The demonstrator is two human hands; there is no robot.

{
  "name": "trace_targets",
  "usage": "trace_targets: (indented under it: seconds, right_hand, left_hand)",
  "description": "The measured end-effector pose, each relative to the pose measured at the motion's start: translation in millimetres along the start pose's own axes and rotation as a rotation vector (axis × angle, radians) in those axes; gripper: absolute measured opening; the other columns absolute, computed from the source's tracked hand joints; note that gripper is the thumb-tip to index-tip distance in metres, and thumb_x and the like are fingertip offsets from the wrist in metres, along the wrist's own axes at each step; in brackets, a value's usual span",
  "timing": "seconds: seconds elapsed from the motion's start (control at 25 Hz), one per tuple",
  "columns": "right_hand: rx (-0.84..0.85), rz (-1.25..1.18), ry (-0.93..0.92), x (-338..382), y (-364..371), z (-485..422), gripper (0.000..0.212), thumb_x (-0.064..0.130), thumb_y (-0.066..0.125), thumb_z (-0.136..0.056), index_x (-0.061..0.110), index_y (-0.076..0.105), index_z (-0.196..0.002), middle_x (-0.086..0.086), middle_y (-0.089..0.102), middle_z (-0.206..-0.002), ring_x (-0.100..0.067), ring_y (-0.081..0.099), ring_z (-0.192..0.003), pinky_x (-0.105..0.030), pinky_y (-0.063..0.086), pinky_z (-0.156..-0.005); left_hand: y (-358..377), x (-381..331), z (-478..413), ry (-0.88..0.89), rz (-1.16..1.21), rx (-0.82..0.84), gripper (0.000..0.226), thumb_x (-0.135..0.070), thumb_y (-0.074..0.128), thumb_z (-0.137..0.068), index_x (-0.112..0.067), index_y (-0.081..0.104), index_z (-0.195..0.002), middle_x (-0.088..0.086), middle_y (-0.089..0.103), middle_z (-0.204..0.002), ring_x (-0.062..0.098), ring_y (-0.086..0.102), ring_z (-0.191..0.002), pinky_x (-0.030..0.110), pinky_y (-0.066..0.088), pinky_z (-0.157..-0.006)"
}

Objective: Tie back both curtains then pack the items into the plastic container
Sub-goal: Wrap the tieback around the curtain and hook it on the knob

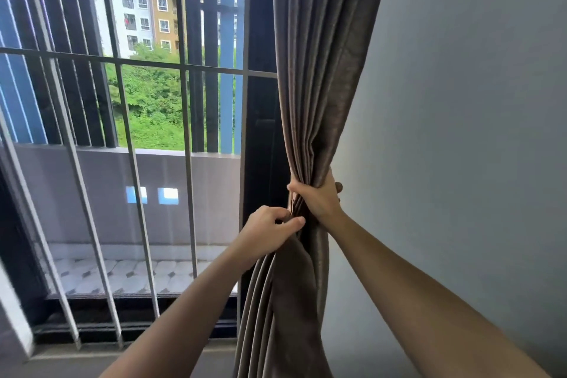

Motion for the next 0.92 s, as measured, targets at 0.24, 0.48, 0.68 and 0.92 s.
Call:
trace_targets:
  seconds: [0.24, 0.48, 0.68, 0.92]
  right_hand:
    - [-0.002, 0.044, -0.085, 48.3, -6.5, -15.2, 0.081, 0.011, 0.076, -0.068, 0.018, 0.032, -0.136, 0.000, 0.052, -0.123, -0.016, 0.055, -0.107, -0.026, 0.051, -0.087]
    - [0.140, 0.050, -0.002, 63.4, -4.2, -20.1, 0.077, 0.020, 0.076, -0.067, 0.019, 0.038, -0.133, -0.001, 0.054, -0.123, -0.020, 0.056, -0.109, -0.032, 0.050, -0.092]
    - [0.231, 0.043, 0.090, 64.9, -6.8, -15.9, 0.066, 0.021, 0.075, -0.072, 0.020, 0.043, -0.130, 0.001, 0.056, -0.117, -0.019, 0.055, -0.105, -0.031, 0.048, -0.089]
    - [0.190, 0.019, 0.098, 64.8, -4.1, -15.9, 0.071, 0.022, 0.075, -0.071, 0.022, 0.040, -0.133, 0.001, 0.056, -0.121, -0.020, 0.055, -0.108, -0.037, 0.047, -0.097]
  left_hand:
    - [21.7, -9.7, 6.6, -0.080, 0.085, 0.056, 0.034, -0.035, 0.060, -0.087, -0.018, 0.047, -0.060, -0.005, 0.048, -0.064, 0.008, 0.047, -0.060, 0.021, 0.036, -0.057]
    - [49.0, -14.5, 5.6, -0.191, 0.330, 0.024, 0.012, -0.022, 0.050, -0.076, -0.016, 0.058, -0.070, -0.001, 0.055, -0.074, 0.014, 0.054, -0.066, 0.027, 0.045, -0.063]
    - [56.3, -7.2, 1.9, -0.101, 0.128, -0.137, 0.005, -0.027, 0.061, -0.085, -0.023, 0.058, -0.086, 0.005, 0.050, -0.107, 0.021, 0.059, -0.090, 0.030, 0.057, -0.070]
    - [46.6, -13.8, 14.5, -0.138, -0.115, -0.551, 0.055, -0.052, 0.062, -0.080, -0.017, 0.028, -0.103, 0.004, 0.053, -0.099, 0.025, 0.054, -0.092, 0.042, 0.052, -0.067]
Point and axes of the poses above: each hand's wrist, its own z-axis away from the middle knuckle, its own y-axis out of the palm, x = y × z, the point moved 6 cm from there along -z, towards the middle knuckle
